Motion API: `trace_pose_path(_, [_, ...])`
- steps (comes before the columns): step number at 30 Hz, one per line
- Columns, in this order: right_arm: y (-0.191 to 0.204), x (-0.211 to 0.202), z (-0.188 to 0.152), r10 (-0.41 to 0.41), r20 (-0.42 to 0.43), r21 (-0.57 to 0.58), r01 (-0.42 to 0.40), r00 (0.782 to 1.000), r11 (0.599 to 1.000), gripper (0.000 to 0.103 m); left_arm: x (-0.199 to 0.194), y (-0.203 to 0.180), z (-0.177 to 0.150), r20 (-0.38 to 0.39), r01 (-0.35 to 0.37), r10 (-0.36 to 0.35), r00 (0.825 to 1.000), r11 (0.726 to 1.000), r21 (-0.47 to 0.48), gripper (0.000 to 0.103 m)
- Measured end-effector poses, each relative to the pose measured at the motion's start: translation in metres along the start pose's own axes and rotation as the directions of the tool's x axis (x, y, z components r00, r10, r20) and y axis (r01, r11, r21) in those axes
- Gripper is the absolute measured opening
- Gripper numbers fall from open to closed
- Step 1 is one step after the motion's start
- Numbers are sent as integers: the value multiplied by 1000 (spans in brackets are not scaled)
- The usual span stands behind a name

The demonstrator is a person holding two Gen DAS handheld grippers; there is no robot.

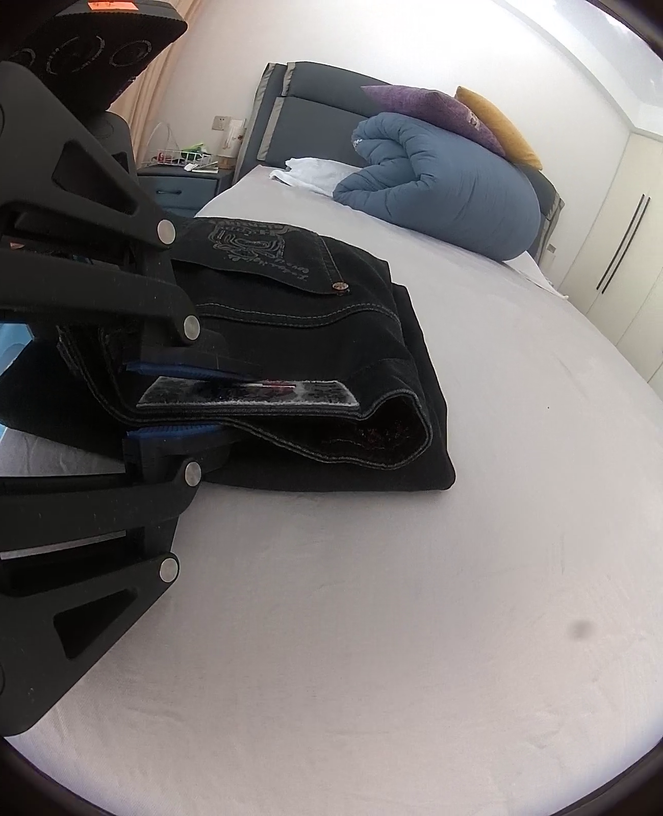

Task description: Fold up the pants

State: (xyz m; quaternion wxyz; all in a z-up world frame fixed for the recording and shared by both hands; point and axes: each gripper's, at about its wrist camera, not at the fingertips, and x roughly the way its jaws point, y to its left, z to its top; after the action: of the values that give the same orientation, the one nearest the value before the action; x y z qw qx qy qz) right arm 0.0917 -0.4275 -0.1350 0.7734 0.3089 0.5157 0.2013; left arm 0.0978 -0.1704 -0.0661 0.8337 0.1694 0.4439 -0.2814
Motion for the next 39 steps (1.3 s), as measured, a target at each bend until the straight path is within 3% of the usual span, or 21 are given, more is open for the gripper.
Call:
trace_pose_path(5, [-2,-3,-1,-14,-1,-4,14,1000,1000,13,17,7,3,-2,19,-19,1000,1000,1,19])
trace_pose_path(8, [-16,0,-1,42,-21,33,-42,999,999,13,19,9,2,-4,70,-70,998,997,-38,37])
trace_pose_path(10, [-24,-1,0,75,-17,48,-74,997,996,17,10,19,-2,8,117,-116,993,990,-84,62])
trace_pose_path(13, [-25,-8,-4,77,-10,53,-77,997,996,21,-20,46,-11,63,137,-129,990,979,-153,77])
trace_pose_path(20, [-27,-51,-7,22,43,98,-26,999,995,25,-52,141,-33,113,87,-52,992,940,-330,78])
trace_pose_path(22, [-13,-60,-3,78,49,79,-82,996,993,25,-46,171,-34,109,57,-19,994,930,-362,75])
trace_pose_path(24, [16,-57,-3,139,28,28,-140,990,990,25,-37,188,-21,106,68,-32,994,930,-360,69])
trace_pose_path(26, [37,-45,-4,144,-18,-23,-145,989,989,25,-24,205,-7,100,98,-67,993,929,-358,50])
trace_pose_path(28, [44,-28,-5,143,-55,-27,-145,988,989,25,-3,219,3,89,165,-142,986,908,-385,14])
trace_pose_path(30, [33,-6,-8,87,-97,17,-86,991,996,23,16,232,11,60,189,-181,982,893,-407,1])
trace_pose_path(32, [7,10,-14,28,-122,94,-16,992,995,0,40,243,6,21,195,-206,978,879,-435,1])
trace_pose_path(35, [-17,10,-22,113,-88,189,-94,990,977,0,60,242,-11,-21,186,-216,976,883,-431,0])
trace_pose_path(39, [-10,7,-24,60,-82,130,-49,995,990,0,43,225,-33,-19,126,-149,989,893,-433,0])
